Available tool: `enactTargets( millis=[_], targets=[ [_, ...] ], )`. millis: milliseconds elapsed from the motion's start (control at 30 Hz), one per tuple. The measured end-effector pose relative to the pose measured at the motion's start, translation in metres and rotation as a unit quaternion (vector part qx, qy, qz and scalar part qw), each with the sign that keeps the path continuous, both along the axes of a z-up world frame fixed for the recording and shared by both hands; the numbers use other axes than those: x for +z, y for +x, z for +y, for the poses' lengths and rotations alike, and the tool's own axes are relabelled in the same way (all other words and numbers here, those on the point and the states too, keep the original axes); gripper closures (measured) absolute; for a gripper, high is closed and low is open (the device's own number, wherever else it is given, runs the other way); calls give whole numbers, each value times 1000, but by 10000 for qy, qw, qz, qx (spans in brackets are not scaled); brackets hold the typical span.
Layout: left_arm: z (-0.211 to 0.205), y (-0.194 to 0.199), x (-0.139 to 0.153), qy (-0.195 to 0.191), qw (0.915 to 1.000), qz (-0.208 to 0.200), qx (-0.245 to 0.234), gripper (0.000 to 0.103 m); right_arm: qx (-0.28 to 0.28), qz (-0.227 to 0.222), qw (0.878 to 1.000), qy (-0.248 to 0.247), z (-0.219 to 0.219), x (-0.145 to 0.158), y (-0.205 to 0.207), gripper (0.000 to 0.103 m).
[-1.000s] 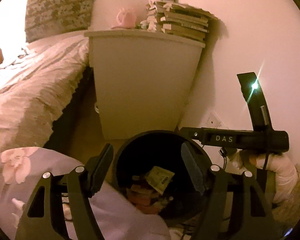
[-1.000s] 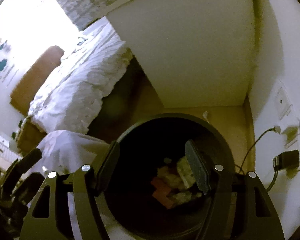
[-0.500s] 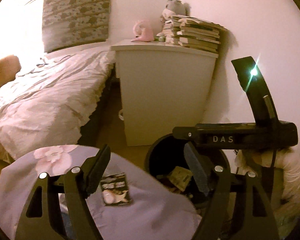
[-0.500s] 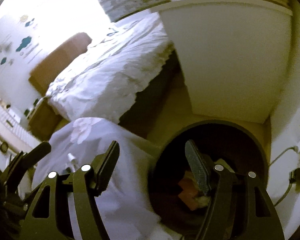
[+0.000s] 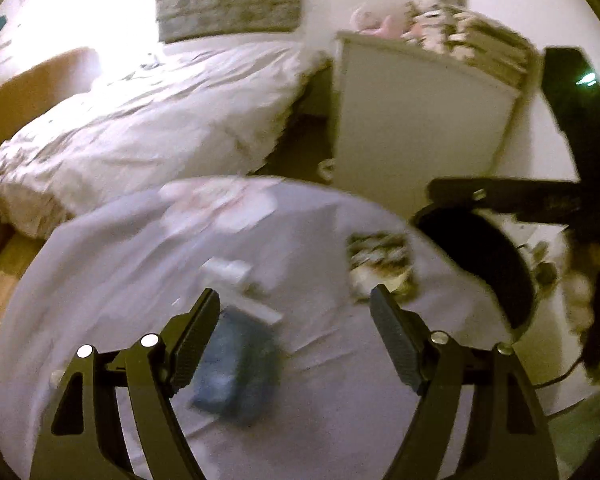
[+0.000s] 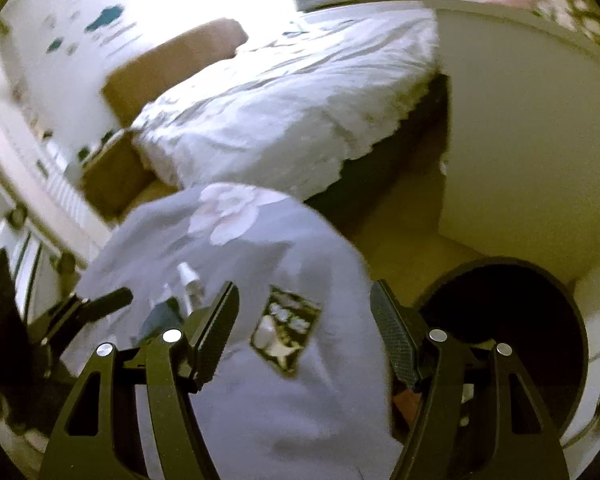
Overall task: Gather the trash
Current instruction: 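Move both open tools back over the table, then grasp the blue wipe packet with the left tool while the right grasps the white spray nozzle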
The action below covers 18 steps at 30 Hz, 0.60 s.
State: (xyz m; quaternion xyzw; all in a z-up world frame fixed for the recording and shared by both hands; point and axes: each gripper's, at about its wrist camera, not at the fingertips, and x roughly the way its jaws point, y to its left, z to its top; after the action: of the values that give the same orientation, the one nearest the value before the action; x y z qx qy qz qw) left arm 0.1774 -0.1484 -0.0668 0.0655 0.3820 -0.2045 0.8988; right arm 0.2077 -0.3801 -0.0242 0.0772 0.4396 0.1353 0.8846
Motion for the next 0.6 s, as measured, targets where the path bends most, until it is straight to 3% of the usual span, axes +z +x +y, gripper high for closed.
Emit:
enactTargets(
  millis=[233, 467, 500, 533, 600],
  targets=[
    [38, -3, -32, 254, 9990, 334, 161, 26, 876, -90, 9950, -465, 60, -12, 6, 36],
    [36, -4, -41, 372, 9980, 502, -36, 27, 1359, 224, 9888, -576, 107, -39, 31, 46],
    [37, -2, -44, 361, 9979, 545, -36, 30, 1422, 261, 9878, -575, 114, -43, 36, 47],
    [37, -1, -46, 339, 9975, 618, -35, 40, 1469, 295, 9871, -572, 119, -46, 39, 49],
    [40, -1, -47, 323, 9975, 625, -15, 45, 1578, 355, 9852, -575, 131, -52, 45, 50]
  ],
)
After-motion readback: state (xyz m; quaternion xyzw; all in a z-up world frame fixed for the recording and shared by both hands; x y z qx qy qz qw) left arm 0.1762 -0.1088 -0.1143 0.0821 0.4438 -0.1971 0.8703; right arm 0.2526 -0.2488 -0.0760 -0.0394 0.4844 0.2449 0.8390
